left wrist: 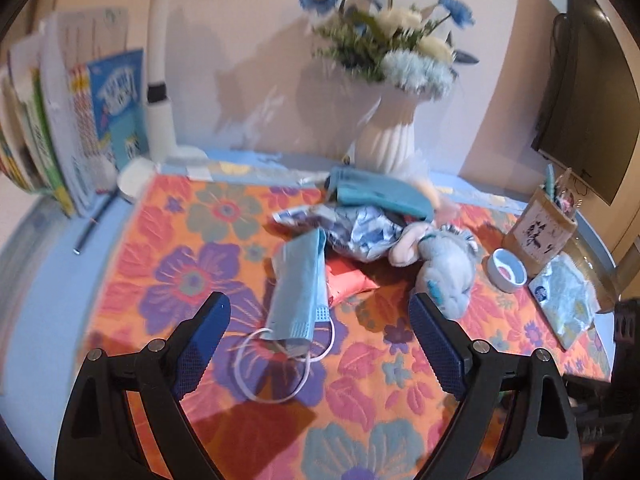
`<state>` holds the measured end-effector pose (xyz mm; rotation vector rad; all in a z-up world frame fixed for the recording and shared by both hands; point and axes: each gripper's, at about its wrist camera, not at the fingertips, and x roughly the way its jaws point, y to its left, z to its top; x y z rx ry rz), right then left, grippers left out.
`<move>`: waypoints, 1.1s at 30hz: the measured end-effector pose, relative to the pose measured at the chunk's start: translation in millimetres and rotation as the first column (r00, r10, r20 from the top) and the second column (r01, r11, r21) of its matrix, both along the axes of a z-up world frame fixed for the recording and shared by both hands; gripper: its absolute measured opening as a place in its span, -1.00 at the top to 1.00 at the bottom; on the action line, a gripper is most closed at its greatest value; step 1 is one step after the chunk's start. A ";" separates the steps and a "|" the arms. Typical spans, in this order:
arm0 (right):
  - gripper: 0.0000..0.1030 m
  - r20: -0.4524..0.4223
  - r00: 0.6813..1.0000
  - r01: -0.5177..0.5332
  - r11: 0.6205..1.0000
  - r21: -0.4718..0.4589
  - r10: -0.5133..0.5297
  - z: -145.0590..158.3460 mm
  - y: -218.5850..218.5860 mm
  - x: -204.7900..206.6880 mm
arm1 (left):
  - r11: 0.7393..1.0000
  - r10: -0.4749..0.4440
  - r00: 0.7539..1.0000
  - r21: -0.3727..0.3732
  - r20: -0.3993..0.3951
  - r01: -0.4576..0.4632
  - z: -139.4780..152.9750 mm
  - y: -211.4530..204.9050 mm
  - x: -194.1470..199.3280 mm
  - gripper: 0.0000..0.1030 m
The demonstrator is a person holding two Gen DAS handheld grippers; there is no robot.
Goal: Organize soft objects
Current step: 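Move both open tools back over the tablecloth, then grasp the green bagged clay with the right tool while the left tool grasps the blue face mask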
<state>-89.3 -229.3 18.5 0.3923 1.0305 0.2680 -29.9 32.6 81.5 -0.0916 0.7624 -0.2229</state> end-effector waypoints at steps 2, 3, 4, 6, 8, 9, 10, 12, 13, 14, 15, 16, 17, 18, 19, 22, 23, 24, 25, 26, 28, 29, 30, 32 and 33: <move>-0.53 -0.027 0.999 -0.024 1.000 0.000 0.024 -8.4 14.3 2.0 | 1.000 0.006 1.000 -0.001 -0.020 -0.006 -10.7 -1.8 9.7 -0.75; -0.54 -0.031 0.999 -0.034 0.999 -0.014 0.033 -10.0 20.5 3.3 | 1.000 0.015 1.000 -0.001 -0.024 -0.015 -15.5 -2.0 14.7 -0.74; -0.55 -0.029 0.999 -0.039 0.999 -0.032 0.038 -10.8 25.1 4.0 | 1.000 0.024 0.999 -0.004 -0.027 -0.024 -19.4 -1.5 19.5 -0.74; -0.55 -0.009 0.999 -0.039 0.994 -0.101 0.039 -9.9 35.6 7.2 | 0.999 0.034 0.999 -0.020 -0.039 -0.035 -24.6 -1.2 28.1 -0.73; -0.55 -0.005 0.999 -0.044 0.988 -0.151 0.043 -9.6 43.1 12.4 | 0.999 0.033 0.998 -0.025 -0.044 -0.034 -28.3 -3.0 34.5 -0.72; -0.55 -0.001 0.999 -0.044 0.985 -0.166 0.044 -9.6 45.5 14.0 | 0.999 0.038 0.998 -0.012 -0.044 -0.038 -29.9 -4.8 37.4 -0.71; -0.55 0.008 0.999 -0.044 0.981 -0.188 0.046 -9.4 49.0 15.8 | 0.999 0.043 0.998 0.014 -0.039 -0.042 -31.5 -8.3 39.3 -0.70; -0.55 0.029 0.998 -0.043 0.974 -0.223 0.051 -10.0 52.6 17.6 | 0.998 0.044 0.998 0.041 -0.035 -0.042 -35.0 -12.0 43.4 -0.65; -0.55 0.039 0.998 -0.041 0.970 -0.238 0.052 -10.3 54.0 17.6 | 0.998 0.043 0.998 0.045 -0.038 -0.041 -37.5 -12.6 45.6 -0.61; -0.54 0.054 0.997 -0.041 0.965 -0.259 0.057 -11.0 55.6 17.0 | 0.998 0.044 0.998 0.046 -0.044 -0.042 -40.6 -13.1 47.5 -0.58; -0.52 0.065 0.996 -0.042 0.959 -0.279 0.062 -11.4 57.3 16.3 | 0.998 0.047 0.998 0.043 -0.051 -0.044 -44.1 -12.9 49.5 -0.51; -0.44 0.074 0.995 -0.042 0.955 -0.294 0.067 -11.6 58.3 15.7 | 0.998 0.048 0.997 0.038 -0.058 -0.046 -47.1 -12.1 51.1 -0.37; -0.33 0.088 0.994 -0.040 0.949 -0.314 0.071 -11.6 60.3 15.0 | 0.998 0.048 0.996 0.031 -0.069 -0.046 -49.9 -11.2 52.6 -0.27; -0.28 0.101 0.992 -0.040 0.944 -0.329 0.077 -12.0 62.7 15.1 | 0.999 0.040 0.996 0.014 -0.082 -0.039 -51.8 -9.9 54.0 -0.17; -0.19 0.108 0.991 -0.040 0.942 -0.334 0.080 -12.2 63.2 15.2 | 0.999 0.032 0.996 -0.006 -0.086 -0.033 -52.1 -8.3 54.5 -0.09; -0.01 0.140 0.987 -0.033 0.954 -0.299 0.079 -9.8 59.0 14.0 | 0.999 0.001 0.996 -0.041 -0.086 -0.005 -53.3 -6.8 54.6 0.30; 0.01 0.149 0.986 -0.027 0.958 -0.284 0.072 -8.7 56.7 13.4 | 0.999 -0.009 0.996 -0.049 -0.084 0.005 -53.2 -7.4 54.0 0.37; 0.02 0.155 0.986 -0.020 0.964 -0.266 0.063 -7.6 53.0 13.0 | 0.999 -0.013 0.997 -0.046 -0.078 0.009 -52.8 -8.5 52.8 0.42; 0.02 0.157 0.986 -0.014 0.965 -0.260 0.057 -6.9 52.1 12.3 | 0.999 -0.010 0.997 -0.037 -0.071 0.007 -52.4 -9.4 51.4 0.50; 0.02 0.158 0.986 -0.009 0.967 -0.256 0.051 -6.5 52.1 11.8 | 0.999 -0.014 0.998 -0.035 -0.066 0.012 -52.1 -10.5 49.9 0.56; 0.03 0.162 0.985 -0.016 0.968 -0.251 0.058 -5.2 53.6 10.4 | 0.999 -0.017 0.998 -0.031 -0.059 0.015 -51.7 -11.5 48.1 0.65; 0.03 0.166 0.984 -0.020 0.968 -0.252 0.063 -4.4 55.5 9.7 | 0.999 -0.016 0.998 -0.033 -0.053 0.015 -50.9 -10.9 46.4 0.68; 0.03 0.178 0.981 -0.025 0.967 -0.254 0.072 -2.6 57.5 6.9 | 0.999 -0.019 0.999 -0.044 -0.041 0.018 -49.4 -9.2 44.0 0.71; 0.03 0.203 0.976 -0.030 0.966 -0.255 0.084 -0.3 60.6 2.8 | 0.997 -0.028 0.999 -0.074 -0.027 0.026 -46.4 -5.3 38.7 0.71; 0.03 0.219 0.971 -0.034 0.967 -0.253 0.091 1.4 61.7 -0.8 | 0.997 -0.027 0.999 -0.079 -0.028 0.025 -46.3 -4.6 38.5 0.71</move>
